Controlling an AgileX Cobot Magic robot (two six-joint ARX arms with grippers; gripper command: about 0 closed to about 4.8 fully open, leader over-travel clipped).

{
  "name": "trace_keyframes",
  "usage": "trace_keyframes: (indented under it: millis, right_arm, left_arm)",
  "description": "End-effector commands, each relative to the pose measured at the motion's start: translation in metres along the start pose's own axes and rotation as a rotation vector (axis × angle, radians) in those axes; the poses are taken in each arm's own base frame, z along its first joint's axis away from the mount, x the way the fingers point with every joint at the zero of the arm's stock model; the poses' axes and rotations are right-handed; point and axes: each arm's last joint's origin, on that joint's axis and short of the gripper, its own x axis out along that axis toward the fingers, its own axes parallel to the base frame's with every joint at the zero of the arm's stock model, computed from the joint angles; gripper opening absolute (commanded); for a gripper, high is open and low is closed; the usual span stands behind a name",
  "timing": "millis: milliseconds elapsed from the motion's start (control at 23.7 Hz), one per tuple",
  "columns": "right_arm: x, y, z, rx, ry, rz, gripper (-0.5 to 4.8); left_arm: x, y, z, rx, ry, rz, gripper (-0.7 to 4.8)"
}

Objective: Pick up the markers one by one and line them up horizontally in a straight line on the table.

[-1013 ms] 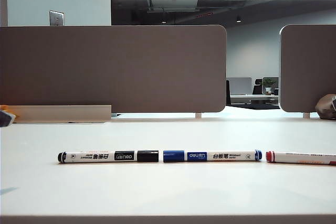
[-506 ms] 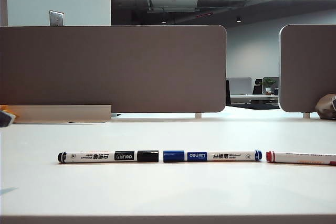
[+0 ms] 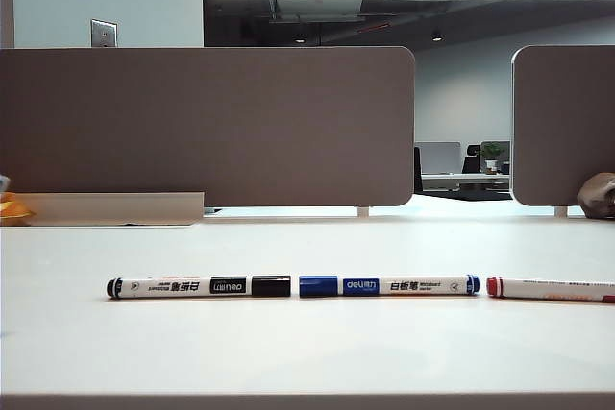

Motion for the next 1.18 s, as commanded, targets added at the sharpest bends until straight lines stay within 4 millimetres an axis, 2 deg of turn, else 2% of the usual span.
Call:
trace_keyframes:
  millis: [42,506,759,1181]
  right_arm:
    - [0.001,-0.003,-0.002,0.003,0.0,-0.036,-0.01]
    - [0.0,-0.013,-0.002,0.022,-0.001,-0.139,-0.01]
    - [-0.005,-0.032,-0.003,0.058,0.006,-0.337,-0.01]
    - [-0.005,-0.033,-0.003,0.061,0.006,-0.351,-0.01]
  left_arm:
    - [-0.003,0.006,0.003,-0.013,-0.051,0.06,-0.05]
    - [-0.009,0.023,0.004,-0.048,-0.077,0.239,-0.05]
    - [-0.018,0.045,-0.002,-0.104,-0.038,0.496,-0.05]
    - [-0.019,0.047,-0.002,-0.108,-0.035,0.511,-0.05]
